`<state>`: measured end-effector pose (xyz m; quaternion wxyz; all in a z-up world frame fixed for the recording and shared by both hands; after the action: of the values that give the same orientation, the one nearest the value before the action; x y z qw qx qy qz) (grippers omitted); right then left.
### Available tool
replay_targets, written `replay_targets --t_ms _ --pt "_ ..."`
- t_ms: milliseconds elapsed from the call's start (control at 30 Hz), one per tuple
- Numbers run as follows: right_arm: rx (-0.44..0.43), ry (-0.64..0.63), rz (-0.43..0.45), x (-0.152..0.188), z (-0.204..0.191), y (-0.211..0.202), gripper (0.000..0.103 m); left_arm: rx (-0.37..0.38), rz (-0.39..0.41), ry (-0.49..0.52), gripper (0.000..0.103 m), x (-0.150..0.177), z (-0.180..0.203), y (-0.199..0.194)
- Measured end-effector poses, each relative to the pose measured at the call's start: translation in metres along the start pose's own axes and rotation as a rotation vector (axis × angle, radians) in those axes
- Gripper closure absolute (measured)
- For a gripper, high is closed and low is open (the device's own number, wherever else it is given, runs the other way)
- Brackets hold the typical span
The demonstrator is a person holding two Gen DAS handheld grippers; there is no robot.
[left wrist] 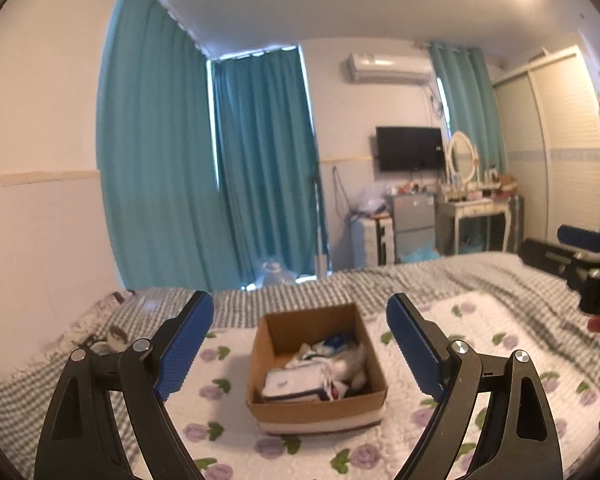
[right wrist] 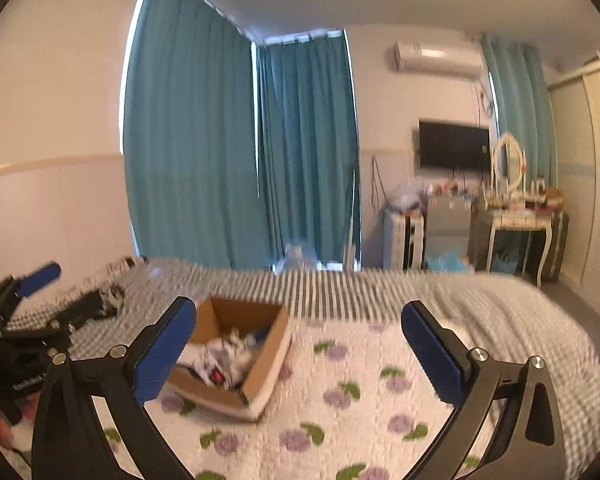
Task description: Organize soft objects
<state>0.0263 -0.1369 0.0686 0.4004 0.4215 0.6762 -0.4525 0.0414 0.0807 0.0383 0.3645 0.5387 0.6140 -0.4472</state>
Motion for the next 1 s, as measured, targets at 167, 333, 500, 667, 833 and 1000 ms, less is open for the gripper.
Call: replay_targets --t_ms 167,333,500,667,833,1000 --pt "0.015 0.008 -0.052 0.020 0.010 0.017 0.000 0.045 -0.054 -0.030 0.013 0.014 0.008 0.015" --pt "0.012 0.011 -0.070 0.030 0.010 0.026 0.000 0.046 -0.069 -0.036 0.013 0.027 0.011 0.017" --pt "0.011 0.023 -0.100 0.036 0.008 0.033 0.000 0.046 -0.081 -0.040 0.013 0.036 0.012 0.014" --pt "0.012 0.014 -0.108 0.040 0.004 0.036 0.000 0.050 -0.092 -0.039 0.013 0.044 0.013 0.015" --pt "0.006 0.014 -0.114 0.043 0.000 0.037 0.000 0.061 -0.092 -0.066 0.013 0.044 0.010 0.015" --pt "0.002 0.017 -0.123 0.044 0.000 0.038 0.000 0.070 -0.083 -0.069 0.013 0.043 0.011 0.013"
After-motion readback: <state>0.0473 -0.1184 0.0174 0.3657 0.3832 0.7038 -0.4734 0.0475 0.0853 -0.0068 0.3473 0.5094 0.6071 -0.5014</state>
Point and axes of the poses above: each gripper's, at about its wrist camera, not at the fingertips, and y roughly the way its jaws point, z to its right, x to its underside, the point moved 4 cm from there along y, roughly the way its jaws point, and after that the axes turned 14 degrees about y, right-handed, at the moved point
